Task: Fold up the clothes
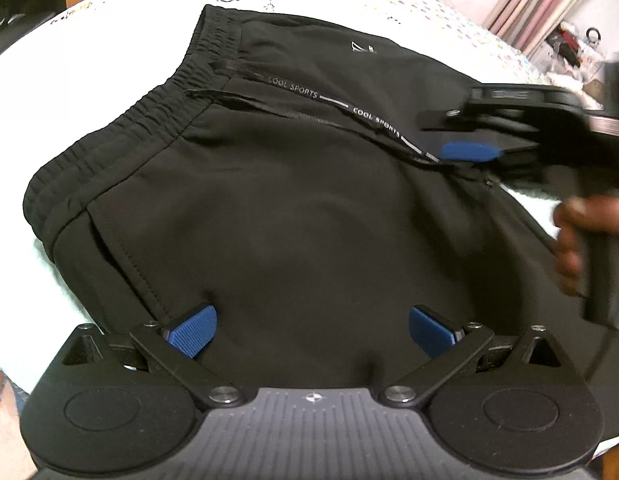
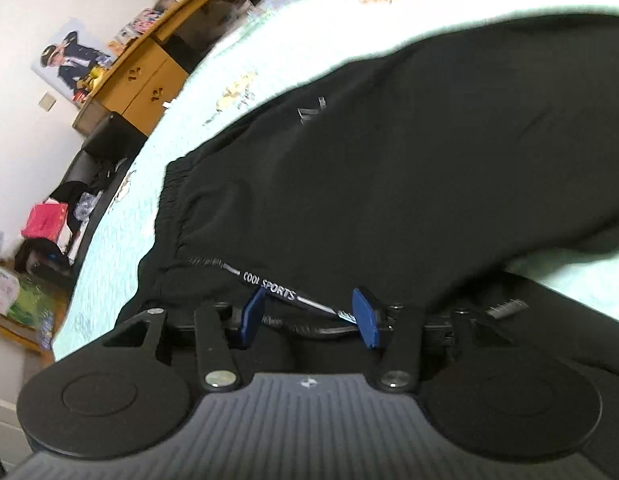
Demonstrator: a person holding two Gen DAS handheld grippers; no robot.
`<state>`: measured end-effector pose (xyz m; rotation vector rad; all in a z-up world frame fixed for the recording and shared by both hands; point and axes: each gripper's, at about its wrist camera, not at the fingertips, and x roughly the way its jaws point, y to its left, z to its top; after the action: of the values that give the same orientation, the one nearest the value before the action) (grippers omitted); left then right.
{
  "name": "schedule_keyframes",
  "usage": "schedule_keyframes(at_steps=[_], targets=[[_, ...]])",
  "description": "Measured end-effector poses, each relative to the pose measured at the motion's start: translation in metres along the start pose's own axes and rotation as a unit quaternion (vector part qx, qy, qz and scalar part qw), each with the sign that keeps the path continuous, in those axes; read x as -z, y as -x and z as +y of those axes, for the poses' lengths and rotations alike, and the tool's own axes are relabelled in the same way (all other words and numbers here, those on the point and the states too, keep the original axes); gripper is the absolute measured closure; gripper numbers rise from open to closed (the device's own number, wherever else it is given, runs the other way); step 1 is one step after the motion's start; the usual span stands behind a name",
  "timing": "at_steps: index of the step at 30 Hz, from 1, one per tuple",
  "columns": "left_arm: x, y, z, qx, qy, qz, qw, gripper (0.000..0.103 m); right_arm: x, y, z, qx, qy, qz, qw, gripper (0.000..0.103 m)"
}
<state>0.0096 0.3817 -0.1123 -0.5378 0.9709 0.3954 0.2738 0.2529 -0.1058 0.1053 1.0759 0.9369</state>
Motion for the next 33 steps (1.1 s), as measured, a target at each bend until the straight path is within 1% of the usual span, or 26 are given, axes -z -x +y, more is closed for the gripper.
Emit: schedule_keyframes(at_steps=[1, 2, 4, 7, 9, 12, 14, 15, 17, 20, 24, 26, 27, 30, 31, 33], targets=[[0.000, -0.002, -0.002, -0.005, -0.006, 0.001, 1.0000, 0.001, 0.007, 0.012, 0.006, 0.005, 0.020, -0.010, 1.000, 0.051], [0.001, -0.003, -0.004, -0.010, -0.012, 0.002, 0.9999, 0.001, 0.013, 0.019, 0.016, -0.002, 0.050, -0.016, 0.999, 0.051], [0.001, -0.004, -0.008, -0.018, -0.023, 0.005, 0.9996, 0.001, 0.021, 0.020, 0.027, -0.043, 0.076, 0.011, 0.996, 0.051], [0.001, -0.005, -0.009, -0.019, -0.021, 0.006, 0.9996, 0.001, 0.026, -0.007, 0.036, -0.080, 0.093, 0.105, 0.987, 0.051], [0.001, -0.006, -0.008, -0.018, -0.019, 0.007, 0.9996, 0.001, 0.023, -0.026, 0.030, -0.058, 0.100, 0.130, 0.985, 0.052], [0.002, -0.005, -0.008, -0.017, -0.018, 0.008, 0.9997, 0.001, 0.007, -0.025, 0.009, -0.059, 0.049, 0.091, 0.993, 0.053], [0.002, -0.005, -0.010, -0.020, -0.019, 0.009, 0.9996, 0.001, -0.001, -0.020, -0.006, -0.060, 0.017, 0.063, 0.996, 0.052], [0.002, -0.006, -0.011, -0.022, -0.021, 0.009, 0.9995, 0.001, -0.004, -0.016, -0.011, -0.066, 0.000, 0.053, 0.996, 0.052], [0.003, -0.006, -0.012, -0.025, -0.024, 0.009, 0.9994, 0.001, -0.003, -0.010, -0.014, -0.085, -0.015, 0.051, 0.995, 0.052], [0.003, -0.008, -0.014, -0.031, -0.026, 0.009, 0.9992, 0.001, -0.001, -0.009, -0.022, -0.094, -0.021, 0.056, 0.994, 0.051], [0.003, -0.008, -0.014, -0.035, -0.028, 0.010, 0.9990, 0.001, 0.003, -0.006, -0.052, -0.074, -0.076, 0.019, 0.994, 0.052], [0.002, -0.009, -0.013, -0.036, -0.029, 0.011, 0.9989, 0.001, 0.010, 0.008, -0.049, -0.069, -0.083, -0.013, 0.994, 0.050], [0.002, -0.009, -0.013, -0.038, -0.029, 0.011, 0.9988, 0.001, 0.011, 0.010, -0.044, -0.077, -0.078, -0.020, 0.994, 0.050], [0.002, -0.009, -0.013, -0.043, -0.030, 0.011, 0.9986, 0.001, 0.032, 0.029, -0.039, -0.115, -0.055, -0.010, 0.992, 0.049], [0.002, -0.010, -0.014, -0.045, -0.031, 0.010, 0.9985, 0.001, 0.039, 0.035, -0.037, -0.127, -0.047, -0.007, 0.991, 0.047], [0.003, -0.010, -0.014, -0.049, -0.035, 0.007, 0.9982, 0.001, 0.056, 0.051, -0.047, -0.109, -0.051, -0.007, 0.993, 0.045]])
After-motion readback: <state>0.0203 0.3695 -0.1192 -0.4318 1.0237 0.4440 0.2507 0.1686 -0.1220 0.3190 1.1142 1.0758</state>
